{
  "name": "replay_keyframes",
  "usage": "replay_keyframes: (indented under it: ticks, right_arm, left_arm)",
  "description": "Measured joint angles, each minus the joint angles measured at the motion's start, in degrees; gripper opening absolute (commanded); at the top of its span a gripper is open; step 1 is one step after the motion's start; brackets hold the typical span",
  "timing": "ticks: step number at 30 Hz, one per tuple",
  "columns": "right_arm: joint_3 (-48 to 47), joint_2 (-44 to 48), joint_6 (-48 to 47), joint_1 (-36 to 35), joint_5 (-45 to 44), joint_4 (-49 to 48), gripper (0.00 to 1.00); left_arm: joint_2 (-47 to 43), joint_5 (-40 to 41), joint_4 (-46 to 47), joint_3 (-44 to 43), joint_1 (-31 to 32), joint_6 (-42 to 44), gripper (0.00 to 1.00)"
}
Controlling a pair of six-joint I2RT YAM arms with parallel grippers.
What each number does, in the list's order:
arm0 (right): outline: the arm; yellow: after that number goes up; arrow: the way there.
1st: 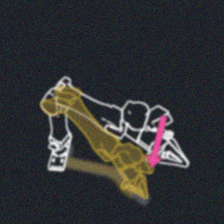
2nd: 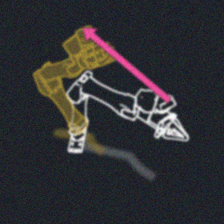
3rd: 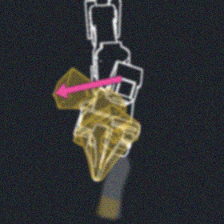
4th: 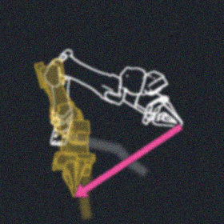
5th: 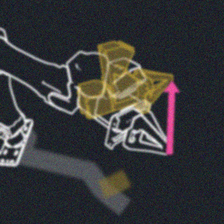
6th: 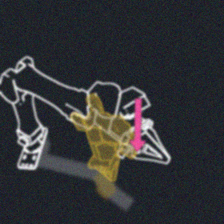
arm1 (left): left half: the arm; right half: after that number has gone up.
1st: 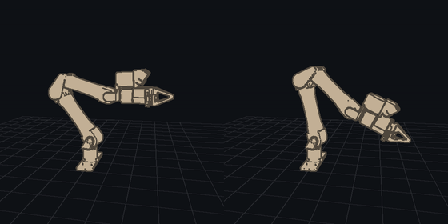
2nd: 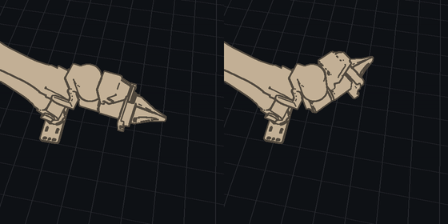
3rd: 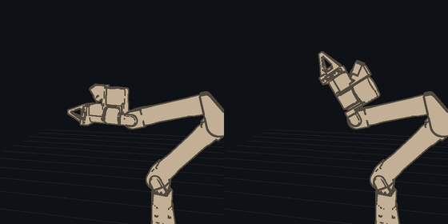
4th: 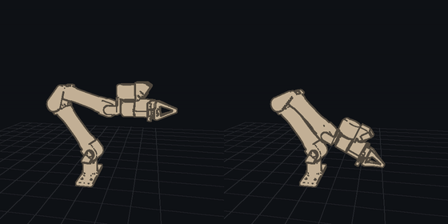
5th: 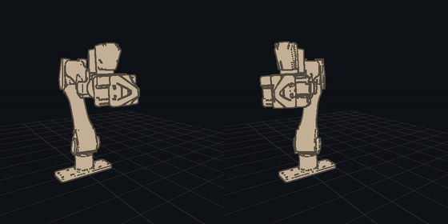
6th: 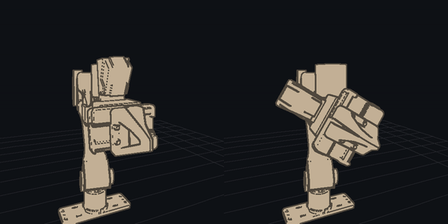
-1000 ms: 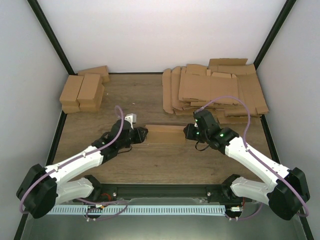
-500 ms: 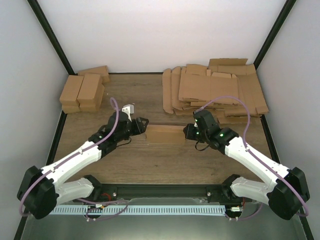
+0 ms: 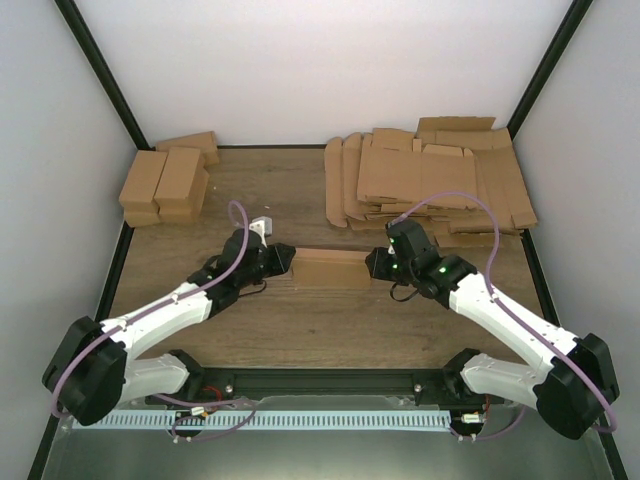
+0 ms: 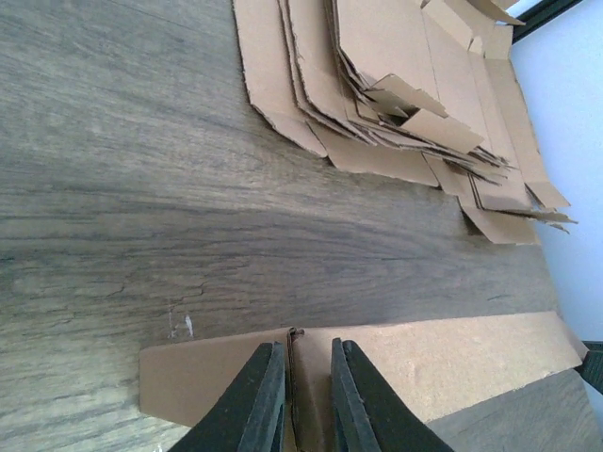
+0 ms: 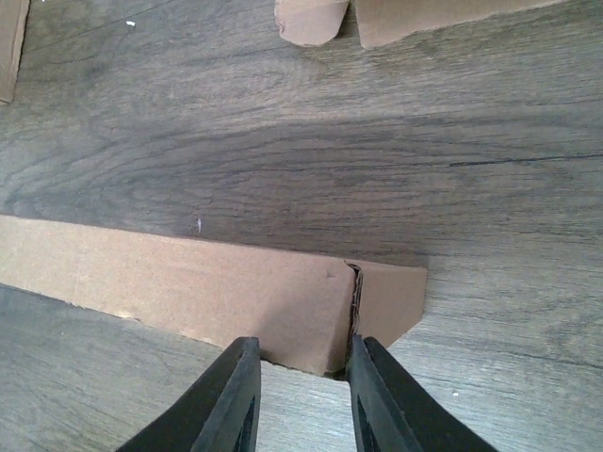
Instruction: Fold the paper box
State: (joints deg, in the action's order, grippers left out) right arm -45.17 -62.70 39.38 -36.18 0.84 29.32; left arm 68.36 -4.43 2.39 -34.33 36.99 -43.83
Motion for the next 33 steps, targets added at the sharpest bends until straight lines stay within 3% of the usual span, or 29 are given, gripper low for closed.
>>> replay_keyframes:
  ticks: [13, 15, 17, 20, 21, 27, 33]
  right_arm:
    - [-4.85, -0.7, -3.78, 0.02, -2.93, 4.81, 0.41]
    - [-6.82, -0.22, -5.62, 0.11, -2.75, 4.66, 0.39]
    - [-8.0, 0.44, -7.41, 0.61, -0.92, 3.93, 0.3]
    - [-8.48, 0.79, -9.99, 3.39, 6.16, 1.51, 0.04]
    - [-8.33, 0.68, -10.47, 4.79, 9.44, 0.63, 0.01]
    - [-1.75, -0.39, -10.29, 14.25, 30.82, -9.33, 0.01]
    - [3.56, -3.37, -9.7, 16.57, 43.85, -15.69, 0.01]
  left_arm:
    - [0.09, 1.36, 6.69, 3.39, 0.0, -0.09, 0.15]
    - [0.15, 1.42, 6.86, 3.39, 0.0, -0.09, 0.15]
    - [0.26, 1.53, 6.97, 3.39, 0.02, -0.07, 0.15]
    - [0.26, 1.66, 6.97, 3.39, 0.02, -0.07, 0.15]
    - [0.26, 1.7, 6.97, 3.39, 0.02, -0.07, 0.15]
    - [0.15, 1.81, 6.91, 3.39, 0.07, -0.04, 0.15]
    - [0.15, 1.9, 6.91, 3.43, 0.13, -0.02, 0.15]
